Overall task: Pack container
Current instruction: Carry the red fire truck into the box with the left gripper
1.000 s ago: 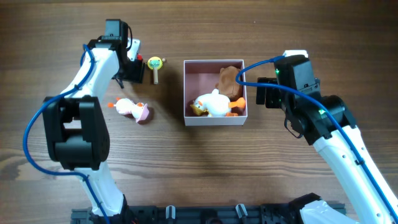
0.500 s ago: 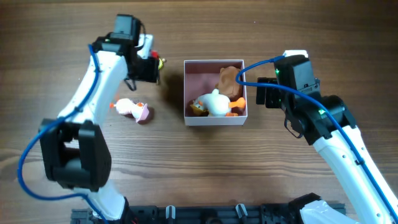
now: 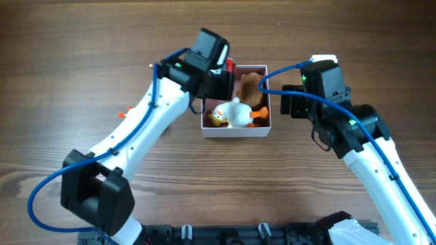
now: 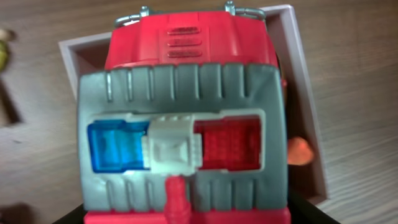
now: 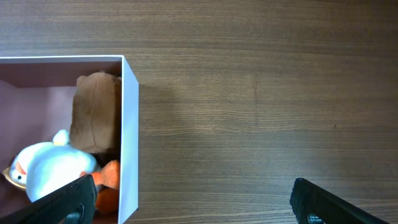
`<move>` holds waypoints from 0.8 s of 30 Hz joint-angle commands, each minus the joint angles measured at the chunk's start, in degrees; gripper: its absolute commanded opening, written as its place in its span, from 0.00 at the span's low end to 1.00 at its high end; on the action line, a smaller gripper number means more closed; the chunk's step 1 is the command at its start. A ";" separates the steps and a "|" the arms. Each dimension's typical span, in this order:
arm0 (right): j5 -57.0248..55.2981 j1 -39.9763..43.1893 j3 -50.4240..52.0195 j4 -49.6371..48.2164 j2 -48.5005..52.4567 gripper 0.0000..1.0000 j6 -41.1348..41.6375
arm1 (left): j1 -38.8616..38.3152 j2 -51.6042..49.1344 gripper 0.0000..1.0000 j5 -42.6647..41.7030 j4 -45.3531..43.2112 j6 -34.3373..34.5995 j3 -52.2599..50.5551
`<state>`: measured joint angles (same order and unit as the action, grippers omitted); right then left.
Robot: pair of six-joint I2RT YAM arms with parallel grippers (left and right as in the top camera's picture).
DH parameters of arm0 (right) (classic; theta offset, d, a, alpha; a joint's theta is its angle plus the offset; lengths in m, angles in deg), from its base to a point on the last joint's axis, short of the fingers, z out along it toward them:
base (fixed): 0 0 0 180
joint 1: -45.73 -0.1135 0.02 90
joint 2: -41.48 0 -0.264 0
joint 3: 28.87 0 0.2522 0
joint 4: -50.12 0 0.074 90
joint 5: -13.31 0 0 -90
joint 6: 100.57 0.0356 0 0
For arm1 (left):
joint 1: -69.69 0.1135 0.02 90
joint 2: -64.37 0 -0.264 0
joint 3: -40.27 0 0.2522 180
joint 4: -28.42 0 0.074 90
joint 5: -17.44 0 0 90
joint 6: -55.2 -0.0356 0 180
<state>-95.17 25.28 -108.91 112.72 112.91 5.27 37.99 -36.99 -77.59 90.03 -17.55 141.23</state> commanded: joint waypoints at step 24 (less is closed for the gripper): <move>-0.35 0.17 -1.22 -0.15 -0.31 1.00 0.68 | -4.02 -12.46 0.60 14.16 -2.25 8.81 0.76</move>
<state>-95.17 25.28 -108.91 112.72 112.91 5.27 34.06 -49.01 -65.66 88.29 -10.03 141.23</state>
